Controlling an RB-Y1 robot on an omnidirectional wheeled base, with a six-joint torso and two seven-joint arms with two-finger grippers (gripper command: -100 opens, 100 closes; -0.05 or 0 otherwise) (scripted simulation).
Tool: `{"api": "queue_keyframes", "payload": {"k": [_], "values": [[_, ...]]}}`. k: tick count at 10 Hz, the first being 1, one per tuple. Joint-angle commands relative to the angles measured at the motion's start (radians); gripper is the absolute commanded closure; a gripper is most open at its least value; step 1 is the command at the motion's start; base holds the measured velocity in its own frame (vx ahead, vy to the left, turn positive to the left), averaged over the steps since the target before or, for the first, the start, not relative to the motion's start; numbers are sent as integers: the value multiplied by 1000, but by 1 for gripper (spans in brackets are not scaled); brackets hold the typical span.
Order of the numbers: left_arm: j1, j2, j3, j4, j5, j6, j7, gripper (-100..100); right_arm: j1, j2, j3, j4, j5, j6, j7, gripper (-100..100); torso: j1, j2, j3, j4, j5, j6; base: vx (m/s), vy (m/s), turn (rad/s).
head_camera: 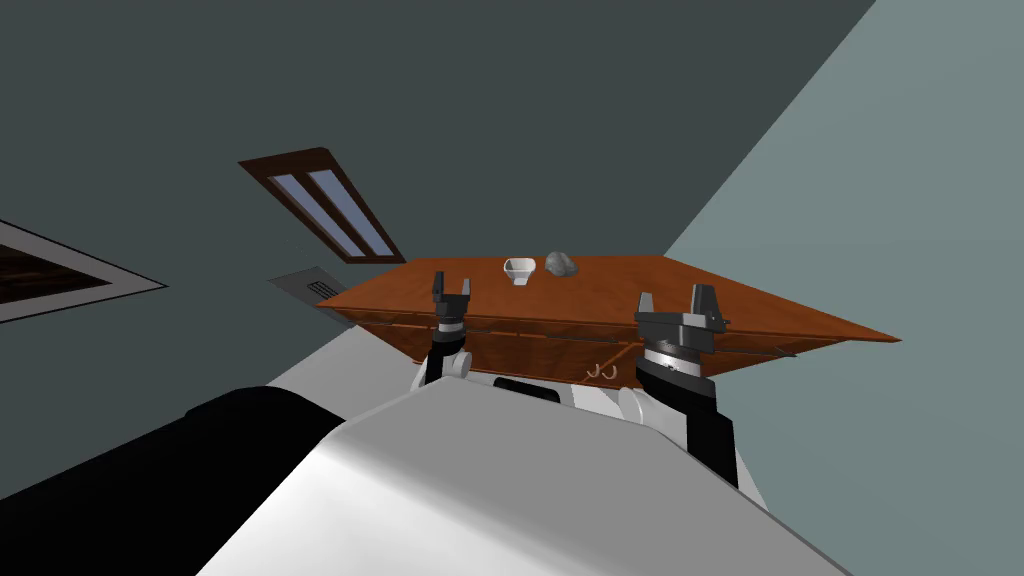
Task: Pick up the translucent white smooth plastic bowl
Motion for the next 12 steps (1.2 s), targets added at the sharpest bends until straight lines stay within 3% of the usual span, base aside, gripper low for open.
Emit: {"api": "queue_keyframes", "payload": {"k": [1,3,4,8,9,10,11,12], "values": [[-39,41,3,23,9,29,0,-100,0,0,0,0,0,0,0,0,0,0,0,0,0,0,-116,-3,-18],[-93,73,8,57,23,74,0,-100,0,0,0,0,0,0,0,0,-1,13,7,3,0,0,-240,-37,-37],[-96,73,8,57,23,74,0,-100,-1,0,0,0,0,0,0,0,-3,15,9,3,-1,0,-148,-42,-11],[-219,111,18,136,52,175,1,-100,0,0,0,0,0,0,0,0,-3,10,6,2,-1,0,-149,-41,-35],[-224,111,18,136,52,175,1,-100,0,0,0,0,0,0,0,0,-3,9,5,2,-1,0,-106,-22,-17],[-266,121,23,169,63,212,1,-100,0,0,0,0,0,0,0,0,-1,7,4,2,0,0,-137,-2,-36],[-276,121,23,169,63,217,1,-100,0,0,0,0,0,0,0,0,0,9,5,2,0,0,-122,-20,-29],[-313,129,27,206,75,263,2,-100,0,0,0,0,0,0,0,0,-1,8,5,2,0,0,-157,-61,-46]]}}
